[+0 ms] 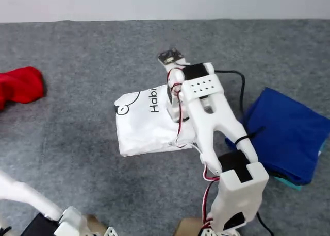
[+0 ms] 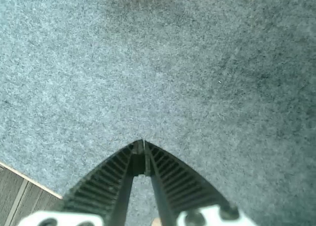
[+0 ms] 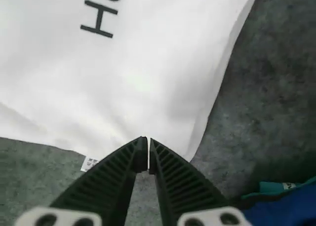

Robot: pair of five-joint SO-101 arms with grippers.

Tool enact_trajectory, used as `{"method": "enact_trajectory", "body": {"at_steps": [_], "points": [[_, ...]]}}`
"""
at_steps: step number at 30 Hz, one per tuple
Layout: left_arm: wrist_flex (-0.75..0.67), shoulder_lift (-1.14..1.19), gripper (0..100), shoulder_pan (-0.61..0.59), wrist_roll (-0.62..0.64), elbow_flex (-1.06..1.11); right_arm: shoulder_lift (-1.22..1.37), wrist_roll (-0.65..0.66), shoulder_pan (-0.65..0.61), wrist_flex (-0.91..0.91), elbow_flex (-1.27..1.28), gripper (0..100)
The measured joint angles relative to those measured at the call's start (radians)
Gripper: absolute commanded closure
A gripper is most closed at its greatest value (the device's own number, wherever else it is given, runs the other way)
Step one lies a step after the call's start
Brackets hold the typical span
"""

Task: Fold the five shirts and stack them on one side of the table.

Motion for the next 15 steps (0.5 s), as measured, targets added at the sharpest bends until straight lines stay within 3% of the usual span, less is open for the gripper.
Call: {"method": "enact_trajectory", "body": {"at_steps": [7,15], "points": [[0.000,0.000,100,0.000,0.000,0.000,0.075,-0.008,-0.006,-0.172,0.173,99.0],[0.000,0.000,100,0.000,0.000,0.000,0.066,-0.014,-0.011,-0.123,0.184,99.0]]}}
